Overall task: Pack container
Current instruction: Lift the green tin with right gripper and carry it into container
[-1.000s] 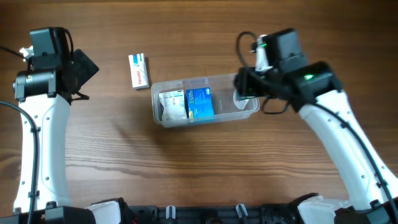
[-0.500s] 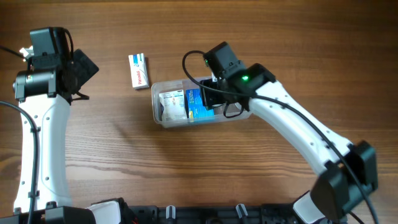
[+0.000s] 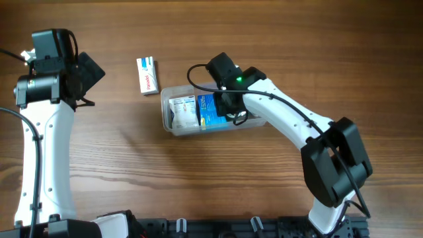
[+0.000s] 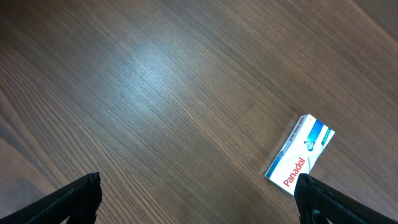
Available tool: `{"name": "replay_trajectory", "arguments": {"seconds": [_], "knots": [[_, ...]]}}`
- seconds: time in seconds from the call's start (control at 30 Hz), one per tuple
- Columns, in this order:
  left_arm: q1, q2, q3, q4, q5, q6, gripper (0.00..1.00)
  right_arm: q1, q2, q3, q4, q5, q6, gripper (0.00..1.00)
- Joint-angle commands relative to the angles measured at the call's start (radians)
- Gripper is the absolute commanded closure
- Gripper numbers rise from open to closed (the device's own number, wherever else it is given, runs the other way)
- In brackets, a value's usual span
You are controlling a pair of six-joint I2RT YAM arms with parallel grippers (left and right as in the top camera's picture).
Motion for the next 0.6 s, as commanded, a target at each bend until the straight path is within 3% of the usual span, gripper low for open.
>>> {"name": "replay_trajectory", "arguments": {"seconds": [0.0,0.4,0.57], "knots": [[0.004,-0.005,0.008,0.000,-0.010,0.004,0.00,0.003,0.014,0.020,0.009,0.051,0.011,0.38],[0.004,-0.005,0.008,0.000,-0.010,0.004,0.00,0.002,0.014,0.019,-0.014,0.089,0.032,0.39],[0.004,-0.005,0.008,0.000,-0.010,0.004,0.00,0.002,0.014,0.019,-0.019,0.088,0.040,0.35]]}}
